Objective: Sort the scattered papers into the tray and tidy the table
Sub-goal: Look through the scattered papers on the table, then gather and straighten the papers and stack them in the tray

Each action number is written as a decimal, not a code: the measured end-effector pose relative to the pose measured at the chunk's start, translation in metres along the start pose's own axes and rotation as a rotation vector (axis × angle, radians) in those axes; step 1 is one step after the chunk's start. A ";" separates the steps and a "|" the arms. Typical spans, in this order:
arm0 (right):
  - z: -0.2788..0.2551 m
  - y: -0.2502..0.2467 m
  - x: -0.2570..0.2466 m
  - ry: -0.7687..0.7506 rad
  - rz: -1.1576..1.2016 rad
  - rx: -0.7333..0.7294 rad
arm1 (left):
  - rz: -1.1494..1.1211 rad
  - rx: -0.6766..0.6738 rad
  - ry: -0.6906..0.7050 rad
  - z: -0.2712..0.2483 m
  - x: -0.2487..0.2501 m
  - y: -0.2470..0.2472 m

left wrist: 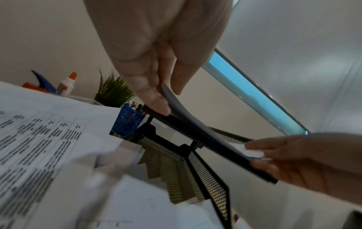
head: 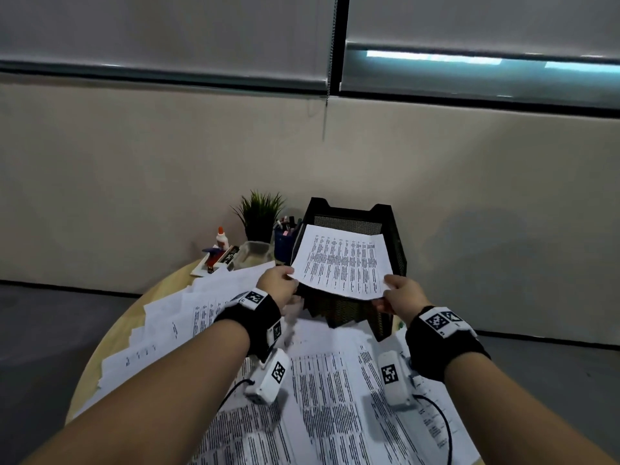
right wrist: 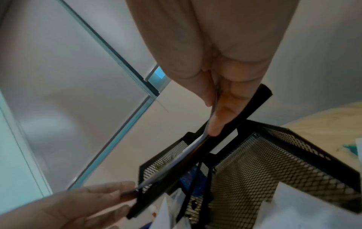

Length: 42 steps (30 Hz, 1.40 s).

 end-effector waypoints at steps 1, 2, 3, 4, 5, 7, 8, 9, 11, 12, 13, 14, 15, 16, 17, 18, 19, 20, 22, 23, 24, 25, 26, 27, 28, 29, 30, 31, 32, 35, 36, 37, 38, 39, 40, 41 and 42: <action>0.006 0.001 0.002 0.011 -0.034 0.002 | 0.079 -0.010 0.020 0.004 0.000 0.001; 0.010 0.002 0.003 0.021 -0.086 0.004 | 0.167 -0.027 0.042 0.005 0.001 0.002; 0.013 0.002 0.004 0.024 -0.153 0.009 | 0.250 -0.043 0.071 0.009 0.002 0.003; 0.014 0.001 0.003 0.007 -0.232 0.020 | 0.341 -0.064 0.088 0.011 0.002 0.003; 0.015 0.000 0.001 -0.024 -0.335 0.037 | 0.435 -0.079 0.120 0.013 0.003 0.005; 0.012 -0.002 -0.005 -0.094 -0.575 0.071 | 0.584 -0.096 0.170 0.016 0.004 0.007; 0.010 -0.002 -0.006 -0.115 -0.645 0.086 | 0.610 -0.092 0.147 0.015 0.001 0.006; 0.008 -0.002 -0.007 -0.126 -0.669 0.094 | 0.613 -0.082 0.121 0.014 -0.002 0.005; 0.000 -0.005 -0.007 -0.128 -0.647 0.113 | 0.575 -0.060 0.092 0.007 -0.008 0.000; -0.004 -0.007 -0.008 -0.134 -0.649 0.130 | 0.545 -0.049 0.097 0.002 -0.007 -0.002; -0.011 -0.007 -0.007 -0.146 -0.664 0.141 | 0.513 -0.040 0.110 -0.004 -0.009 -0.005; -0.018 -0.007 -0.007 -0.173 -0.680 0.152 | 0.480 -0.030 0.125 -0.011 -0.009 -0.008; -0.027 -0.005 -0.007 -0.215 -0.690 0.158 | 0.456 -0.025 0.138 -0.018 -0.010 -0.011; -0.039 -0.001 -0.006 -0.259 -0.685 0.153 | 0.452 -0.031 0.135 -0.028 -0.014 -0.014; -0.048 0.003 -0.002 -0.301 -0.665 0.134 | 0.462 -0.043 0.122 -0.035 -0.019 -0.017; -0.059 0.009 0.005 -0.326 -0.638 0.098 | 0.485 -0.061 0.096 -0.045 -0.027 -0.021; -0.066 0.016 0.014 -0.337 -0.619 0.058 | 0.514 -0.079 0.068 -0.053 -0.036 -0.025; -0.074 0.022 0.024 -0.332 -0.619 0.014 | 0.547 -0.102 0.032 -0.062 -0.046 -0.029; -0.091 0.037 0.047 -0.294 -0.639 -0.071 | 0.604 -0.146 -0.044 -0.082 -0.068 -0.037; -0.101 0.044 0.058 -0.267 -0.622 -0.106 | 0.616 -0.159 -0.076 -0.093 -0.080 -0.043; -0.109 0.050 0.067 -0.245 -0.592 -0.133 | 0.621 -0.165 -0.109 -0.101 -0.089 -0.048; -0.116 0.056 0.076 -0.226 -0.572 -0.157 | 0.628 -0.167 -0.142 -0.108 -0.098 -0.055; -0.125 0.062 0.082 -0.209 -0.565 -0.186 | 0.642 -0.170 -0.171 -0.116 -0.106 -0.062; -0.132 0.068 0.088 -0.190 -0.566 -0.214 | 0.662 -0.170 -0.193 -0.122 -0.114 -0.068; -0.140 0.073 0.093 -0.179 -0.568 -0.240 | 0.691 -0.165 -0.210 -0.129 -0.119 -0.075; -0.146 0.077 0.098 -0.169 -0.576 -0.261 | 0.731 -0.162 -0.224 -0.134 -0.124 -0.082; -0.153 0.081 0.102 -0.159 -0.591 -0.284 | 0.773 -0.172 -0.241 -0.141 -0.129 -0.087; -0.160 0.086 0.106 -0.146 -0.603 -0.305 | 0.804 -0.192 -0.260 -0.148 -0.134 -0.091; -0.165 0.090 0.110 -0.131 -0.598 -0.320 | 0.817 -0.222 -0.276 -0.155 -0.138 -0.091; -0.177 0.099 0.122 -0.065 -0.512 -0.320 | 0.872 -0.307 -0.293 -0.173 -0.148 -0.088; -0.180 0.102 0.124 -0.040 -0.477 -0.320 | 0.893 -0.334 -0.286 -0.178 -0.151 -0.086; -0.183 0.105 0.125 -0.017 -0.436 -0.321 | 0.898 -0.360 -0.277 -0.182 -0.151 -0.082; -0.186 0.108 0.124 0.000 -0.398 -0.322 | 0.894 -0.388 -0.268 -0.189 -0.150 -0.079; -0.188 0.111 0.124 0.016 -0.379 -0.316 | 0.885 -0.409 -0.255 -0.193 -0.149 -0.076; -0.190 0.114 0.123 0.026 -0.376 -0.311 | 0.875 -0.422 -0.241 -0.197 -0.148 -0.074; -0.192 0.116 0.123 0.039 -0.370 -0.313 | 0.874 -0.430 -0.232 -0.200 -0.148 -0.072; -0.193 0.118 0.124 0.058 -0.350 -0.312 | 0.875 -0.432 -0.217 -0.201 -0.147 -0.071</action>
Point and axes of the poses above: each hand's wrist, its own z-axis towards the middle knuckle, its own y-axis out of the palm, x = y × z, the point moved 7 cm from there along z, towards the middle knuckle, and after that the axes turned 9 degrees about -z, right-handed, at the moved point
